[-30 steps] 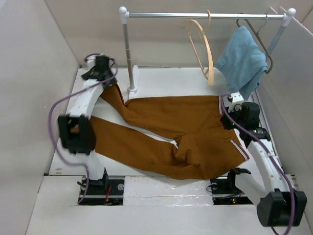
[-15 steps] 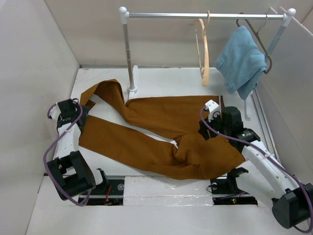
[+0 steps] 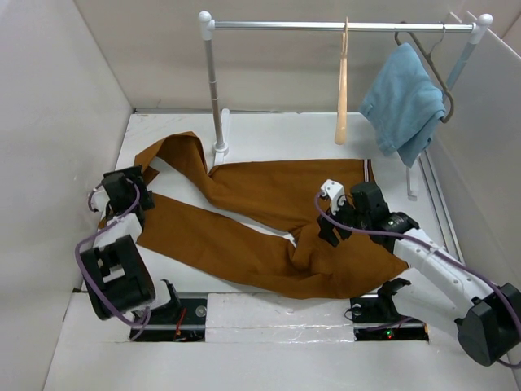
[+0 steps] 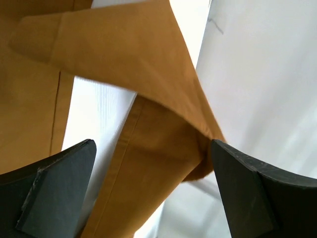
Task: Place the trousers on the hanger
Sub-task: Fold the trousers
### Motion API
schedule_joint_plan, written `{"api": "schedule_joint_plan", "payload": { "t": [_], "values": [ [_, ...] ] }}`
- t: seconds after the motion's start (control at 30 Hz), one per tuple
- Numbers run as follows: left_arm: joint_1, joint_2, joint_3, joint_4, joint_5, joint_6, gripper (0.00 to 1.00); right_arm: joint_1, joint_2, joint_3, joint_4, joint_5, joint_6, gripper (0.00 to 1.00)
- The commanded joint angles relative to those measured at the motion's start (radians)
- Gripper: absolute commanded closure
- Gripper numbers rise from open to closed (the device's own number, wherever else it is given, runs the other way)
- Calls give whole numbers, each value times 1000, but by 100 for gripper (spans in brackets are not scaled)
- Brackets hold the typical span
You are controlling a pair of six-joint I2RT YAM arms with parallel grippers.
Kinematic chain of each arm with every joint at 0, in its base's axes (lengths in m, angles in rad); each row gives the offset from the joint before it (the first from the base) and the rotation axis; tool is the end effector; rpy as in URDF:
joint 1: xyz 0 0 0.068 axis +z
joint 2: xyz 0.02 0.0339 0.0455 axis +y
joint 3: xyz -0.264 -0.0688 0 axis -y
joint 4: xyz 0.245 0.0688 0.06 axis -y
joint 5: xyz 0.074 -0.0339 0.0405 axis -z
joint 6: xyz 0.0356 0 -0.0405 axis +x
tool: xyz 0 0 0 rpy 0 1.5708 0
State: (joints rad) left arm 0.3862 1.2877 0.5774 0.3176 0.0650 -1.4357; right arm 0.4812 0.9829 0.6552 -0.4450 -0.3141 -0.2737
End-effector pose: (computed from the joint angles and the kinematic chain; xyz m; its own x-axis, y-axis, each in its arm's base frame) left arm 0.2531 0.1004 0.2108 0.2696 -0.9578 -0.0998 -0.3944 -0.0153 -0.9188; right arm 0.1740 0.1033 0.2358 -0.4238 -0.5113 -0.7477 -0.7799 0.6258 0.0141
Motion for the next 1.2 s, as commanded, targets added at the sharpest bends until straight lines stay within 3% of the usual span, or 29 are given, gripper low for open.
{"api": "schedule_joint_plan", "payload": {
  "t": [0.0, 0.1, 0.17, 0.23, 0.27, 0.3, 0.33, 0.47, 0.6, 0.73, 0.87, 0.97, 1.07, 1.13, 1.17],
  "values": [
    [2, 91, 41, 132, -25, -75, 4, 16, 13, 12, -4, 0, -5, 26],
    [2, 194, 96, 193, 1, -78, 10, 16, 22, 18, -26, 33, 13, 25],
    [2, 243, 171, 190, 12, -52, 19, 16, 28, 18, -35, 50, 19, 22],
    [2, 288, 228, 141, 9, 1, 43, 16, 36, 20, -38, 49, 27, 20],
    [2, 294, 269, 127, 7, 26, 61, 7, 36, 21, -35, 47, 31, 19],
    [2, 288, 294, 104, -5, 50, 92, 7, 39, 23, -37, 52, 34, 20],
    [2, 280, 320, 37, -11, 117, 100, 7, 31, 24, -37, 55, 44, 19],
    [2, 199, 432, -159, -54, 277, 100, 7, 17, 18, -29, 69, 54, 20],
    [2, -35, 408, -308, -123, 345, 100, -15, 11, 40, -53, 99, 42, 20],
    [-38, -211, 450, -565, -168, 428, 100, -64, 7, 96, -138, 106, 1, 20],
    [-38, -275, 634, -747, -166, 538, 100, -124, -27, 149, -188, 87, -25, 20],
    [-38, -223, 766, -853, -169, 606, 100, -124, -10, 182, -190, 130, -27, 20],
    [-12, -81, 824, -813, -144, 638, 100, -165, 17, 214, -163, 138, -27, 19],
    [2, 117, 870, -783, -96, 638, 100, -191, 52, 237, -167, 115, -24, 19],
    [2, 345, 995, -805, -123, 655, 100, -257, 63, 242, -155, 71, -12, 19]
  ]
}}
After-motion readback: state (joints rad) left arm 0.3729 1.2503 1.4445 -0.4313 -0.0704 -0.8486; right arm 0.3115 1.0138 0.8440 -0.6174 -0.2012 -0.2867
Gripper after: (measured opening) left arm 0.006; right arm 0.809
